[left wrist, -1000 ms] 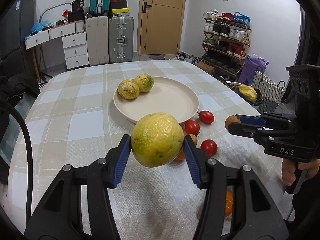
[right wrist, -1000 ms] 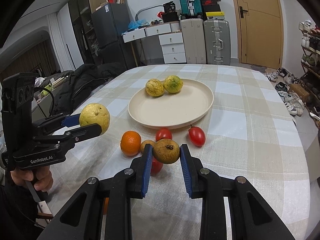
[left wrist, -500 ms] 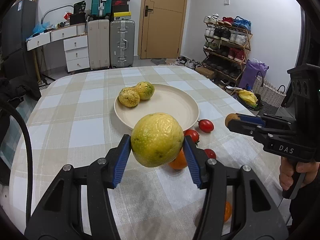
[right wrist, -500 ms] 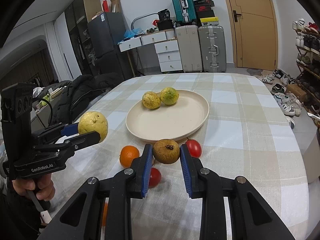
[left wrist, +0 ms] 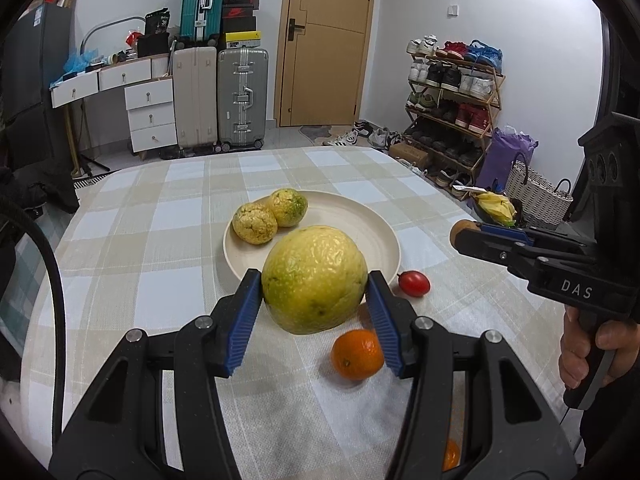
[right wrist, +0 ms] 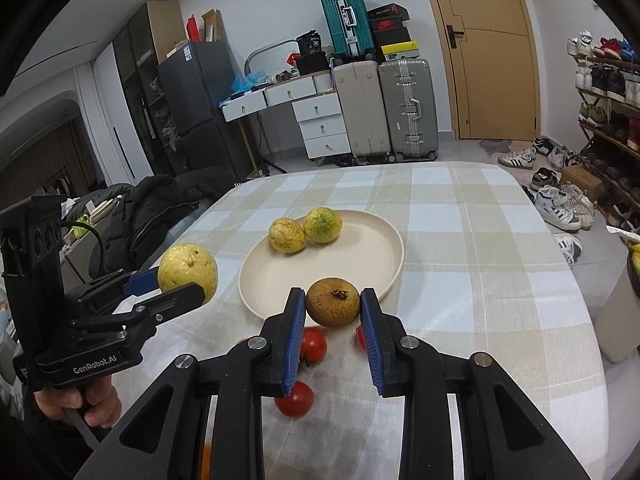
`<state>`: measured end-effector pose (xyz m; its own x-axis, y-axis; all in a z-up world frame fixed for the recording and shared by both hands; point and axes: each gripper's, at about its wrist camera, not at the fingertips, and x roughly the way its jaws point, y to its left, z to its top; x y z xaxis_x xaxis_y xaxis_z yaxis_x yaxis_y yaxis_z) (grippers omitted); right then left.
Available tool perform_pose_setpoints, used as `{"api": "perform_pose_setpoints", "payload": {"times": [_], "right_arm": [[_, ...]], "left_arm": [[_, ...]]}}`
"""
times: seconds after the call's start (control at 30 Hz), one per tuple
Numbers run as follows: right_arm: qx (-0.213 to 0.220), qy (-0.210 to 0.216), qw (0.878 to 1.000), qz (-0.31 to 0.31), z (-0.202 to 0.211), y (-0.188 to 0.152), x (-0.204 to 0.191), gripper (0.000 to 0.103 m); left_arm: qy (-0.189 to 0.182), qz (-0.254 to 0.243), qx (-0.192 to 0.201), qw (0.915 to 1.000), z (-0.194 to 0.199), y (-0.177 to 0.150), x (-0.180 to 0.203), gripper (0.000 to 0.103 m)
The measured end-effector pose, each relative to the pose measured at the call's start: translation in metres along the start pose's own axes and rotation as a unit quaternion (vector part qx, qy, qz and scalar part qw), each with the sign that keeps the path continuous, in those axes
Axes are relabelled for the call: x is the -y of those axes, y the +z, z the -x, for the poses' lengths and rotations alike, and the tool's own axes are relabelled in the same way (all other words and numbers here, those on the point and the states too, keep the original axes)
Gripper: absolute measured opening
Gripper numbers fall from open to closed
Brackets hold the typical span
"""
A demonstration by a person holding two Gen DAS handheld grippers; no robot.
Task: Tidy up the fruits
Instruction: 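Lift and carry the lemon and brown fruit over the plate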
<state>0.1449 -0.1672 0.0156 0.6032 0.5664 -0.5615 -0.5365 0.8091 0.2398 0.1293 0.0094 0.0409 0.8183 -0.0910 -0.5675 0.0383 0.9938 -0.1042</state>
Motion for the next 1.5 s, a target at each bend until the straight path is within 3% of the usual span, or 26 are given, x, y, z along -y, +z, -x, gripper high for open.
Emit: {"api": "perform_pose_setpoints", "payload": {"times": [0.77, 1.5], "right_arm": [[-0.008, 0.004, 1.0, -0.026, -0.033, 0.024, 0.012, 0.029], [-0.054, 0.01, 0.997, -0.05, -0.082, 0.025, 0.021, 0.029]], "left_arm": [[0.024, 0.018, -0.007, 0.9995, -0.035, 0.02, -0.029, 0.051], [0.036, 0.025, -0.045, 0.998, -0.091, 0.019, -0.03, 0.051]]}}
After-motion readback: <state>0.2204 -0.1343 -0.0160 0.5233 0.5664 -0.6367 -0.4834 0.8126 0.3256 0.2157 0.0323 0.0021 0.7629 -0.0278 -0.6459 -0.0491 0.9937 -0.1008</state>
